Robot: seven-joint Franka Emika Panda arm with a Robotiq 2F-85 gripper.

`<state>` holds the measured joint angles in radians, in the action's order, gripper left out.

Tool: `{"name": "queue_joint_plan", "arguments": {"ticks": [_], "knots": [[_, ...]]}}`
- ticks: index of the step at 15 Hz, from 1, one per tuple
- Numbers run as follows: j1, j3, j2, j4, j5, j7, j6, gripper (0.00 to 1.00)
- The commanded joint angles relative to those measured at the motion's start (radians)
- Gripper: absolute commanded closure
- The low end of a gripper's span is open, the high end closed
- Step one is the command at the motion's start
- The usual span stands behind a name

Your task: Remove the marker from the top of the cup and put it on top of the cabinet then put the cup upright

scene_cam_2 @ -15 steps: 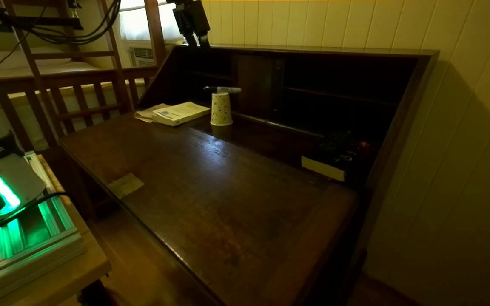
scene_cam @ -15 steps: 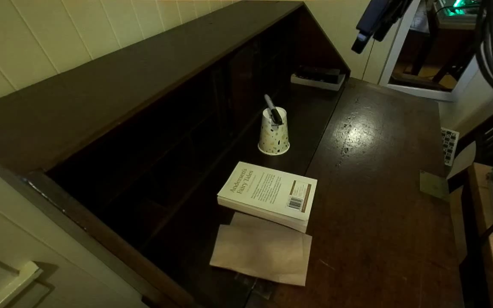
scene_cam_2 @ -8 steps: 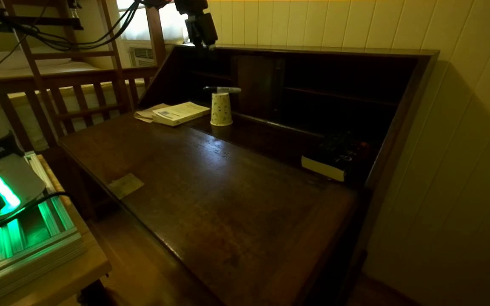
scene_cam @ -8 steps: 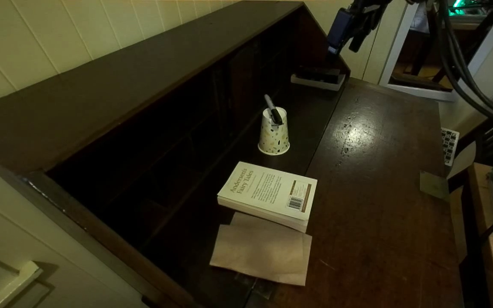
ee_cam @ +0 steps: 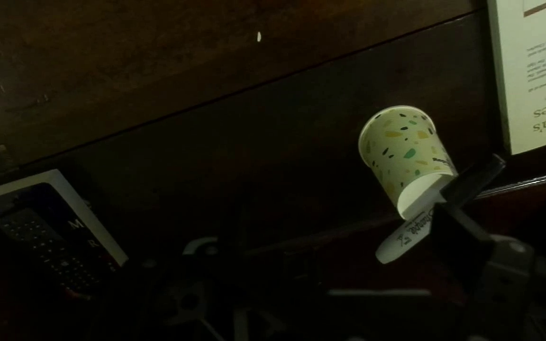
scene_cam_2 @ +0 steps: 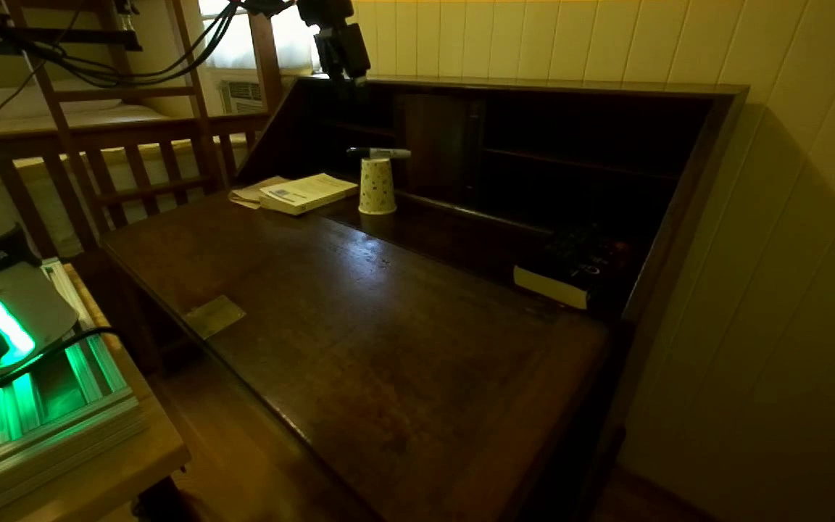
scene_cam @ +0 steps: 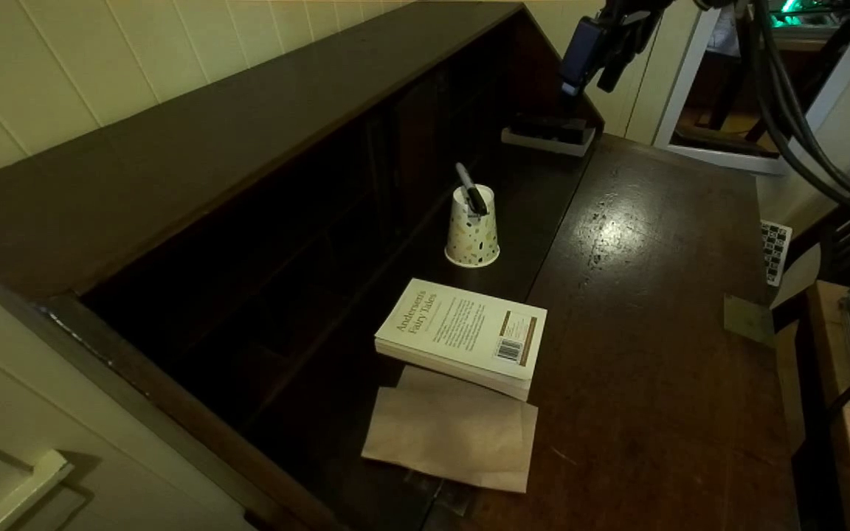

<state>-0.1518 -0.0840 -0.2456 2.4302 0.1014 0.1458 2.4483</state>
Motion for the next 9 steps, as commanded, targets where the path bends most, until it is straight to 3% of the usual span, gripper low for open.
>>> {"name": "queue_joint_plan", "arguments": {"ticks": [1,9], "knots": [[0.034,0.021,0.073,-0.031,-0.03,0.011,0.064,0.0],[0.069,0.033,0.208,-0.076,-0.064,0.023,0.193,0.0]]}}
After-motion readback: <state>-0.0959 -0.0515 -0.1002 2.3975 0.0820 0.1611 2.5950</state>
